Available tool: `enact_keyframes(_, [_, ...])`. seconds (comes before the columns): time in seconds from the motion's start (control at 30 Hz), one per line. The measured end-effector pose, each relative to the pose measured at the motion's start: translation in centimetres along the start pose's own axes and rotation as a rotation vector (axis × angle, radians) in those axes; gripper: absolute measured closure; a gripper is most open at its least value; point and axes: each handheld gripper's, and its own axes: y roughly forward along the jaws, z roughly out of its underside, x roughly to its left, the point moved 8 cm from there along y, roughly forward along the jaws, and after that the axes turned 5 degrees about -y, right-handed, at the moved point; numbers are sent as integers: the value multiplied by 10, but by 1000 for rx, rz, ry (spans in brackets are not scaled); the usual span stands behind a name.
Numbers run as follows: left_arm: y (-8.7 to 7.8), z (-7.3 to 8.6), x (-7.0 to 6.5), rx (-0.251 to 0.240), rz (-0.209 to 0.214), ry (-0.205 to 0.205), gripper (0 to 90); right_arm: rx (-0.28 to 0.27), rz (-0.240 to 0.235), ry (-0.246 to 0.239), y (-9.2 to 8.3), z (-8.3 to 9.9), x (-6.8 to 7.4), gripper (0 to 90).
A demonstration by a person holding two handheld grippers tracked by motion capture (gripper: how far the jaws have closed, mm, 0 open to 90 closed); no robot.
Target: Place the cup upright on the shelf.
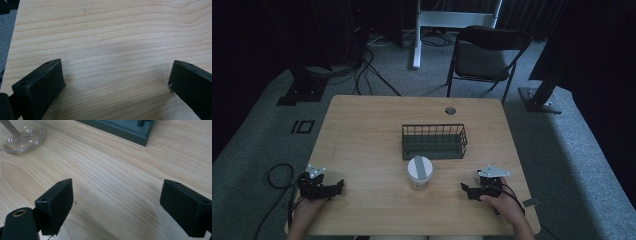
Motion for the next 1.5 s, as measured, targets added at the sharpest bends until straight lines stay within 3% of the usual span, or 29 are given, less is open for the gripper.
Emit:
enact_keyframes(1.23, [0,0,0,0,0,0,1,-57,-122,-105,26,-37,65,115])
enact_keyframes(1.5, [0,0,0,0,0,0,1,-88,-175,-115,28,-46,84,115])
